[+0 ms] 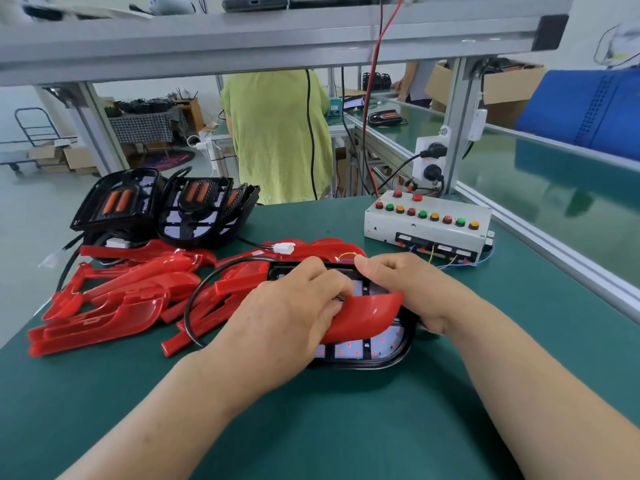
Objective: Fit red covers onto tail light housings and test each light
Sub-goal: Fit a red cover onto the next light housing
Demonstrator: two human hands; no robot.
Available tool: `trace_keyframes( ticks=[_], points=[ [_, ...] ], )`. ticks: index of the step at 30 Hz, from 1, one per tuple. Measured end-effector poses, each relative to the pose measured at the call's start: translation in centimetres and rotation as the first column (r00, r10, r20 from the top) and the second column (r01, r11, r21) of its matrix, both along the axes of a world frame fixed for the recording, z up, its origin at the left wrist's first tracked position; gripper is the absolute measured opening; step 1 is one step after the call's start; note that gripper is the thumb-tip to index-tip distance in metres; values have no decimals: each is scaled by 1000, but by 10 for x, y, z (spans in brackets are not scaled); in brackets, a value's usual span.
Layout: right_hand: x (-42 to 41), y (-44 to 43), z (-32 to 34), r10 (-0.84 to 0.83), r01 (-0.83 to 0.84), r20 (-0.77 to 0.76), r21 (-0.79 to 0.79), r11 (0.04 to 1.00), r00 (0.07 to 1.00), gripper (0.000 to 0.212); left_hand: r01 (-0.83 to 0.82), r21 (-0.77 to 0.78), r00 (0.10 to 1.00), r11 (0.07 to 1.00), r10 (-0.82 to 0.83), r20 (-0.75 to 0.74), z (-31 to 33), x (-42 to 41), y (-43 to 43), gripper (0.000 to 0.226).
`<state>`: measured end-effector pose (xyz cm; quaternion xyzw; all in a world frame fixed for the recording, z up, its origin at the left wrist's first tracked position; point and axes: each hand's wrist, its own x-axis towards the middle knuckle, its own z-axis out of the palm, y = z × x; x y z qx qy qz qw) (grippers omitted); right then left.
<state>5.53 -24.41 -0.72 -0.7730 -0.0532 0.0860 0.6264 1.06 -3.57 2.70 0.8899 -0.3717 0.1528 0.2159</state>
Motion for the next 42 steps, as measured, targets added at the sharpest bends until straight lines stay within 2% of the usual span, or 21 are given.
trace_keyframes(
  ticks=[3, 5, 8, 9, 12, 15, 19, 23, 28, 31, 34, 38, 42],
  points=[
    [-4, -6, 4, 134, -107, -151, 173, 979, 979, 55, -30, 31, 999, 999, 30, -20, -2, -1, 2, 18],
    [-6, -11, 5, 228, -194, -157, 207, 959, 961, 65, -56, 38, 998, 998, 56, -9, -2, -2, -1, 14],
    [-4, -19, 3, 367, -337, -132, 205, 919, 921, 97, -127, 23, 992, 992, 126, 11, -4, -5, -7, 14],
    [-4, -20, 2, 391, -372, -117, 157, 915, 913, 97, -161, 29, 987, 987, 160, 21, -5, -6, -8, 17],
    [-4, -18, 3, 384, -386, -59, -24, 922, 921, 75, -190, -27, 976, 981, 192, 102, -9, -6, -11, 17],
    [-4, -17, 3, 363, -364, -31, -26, 931, 931, 64, -107, -85, 974, 991, 122, 191, -12, -4, -9, 20],
    [-5, -18, 2, 345, -345, -56, 3, 939, 937, 63, 85, -135, 994, 987, -74, 82, -10, 5, 4, 26],
    [-6, -17, 3, 327, -328, -79, -8, 945, 942, 65, 225, -32, 969, 974, -227, -93, -12, 12, 16, 32],
    [-7, -16, 4, 307, -312, -80, -45, 949, 948, 66, 293, -17, 940, 956, -291, -176, -6, 11, 18, 38],
    [-6, -16, 4, 310, -314, -83, -31, 949, 947, 64, 339, 162, 925, 927, -298, -235, -4, 9, 23, 52],
    [-6, -16, 4, 325, -328, -87, -22, 944, 942, 61, 298, 265, 945, 917, -244, -220, -5, 6, 22, 41],
    [-5, -17, 3, 327, -330, -88, -17, 944, 941, 61, 252, 299, 962, 920, -205, -180, -4, 4, 19, 21],
    [-5, -18, 3, 332, -335, -84, -20, 942, 940, 57, 278, 251, 954, 927, -236, -184, -4, 1, 18, 31]
  ],
)
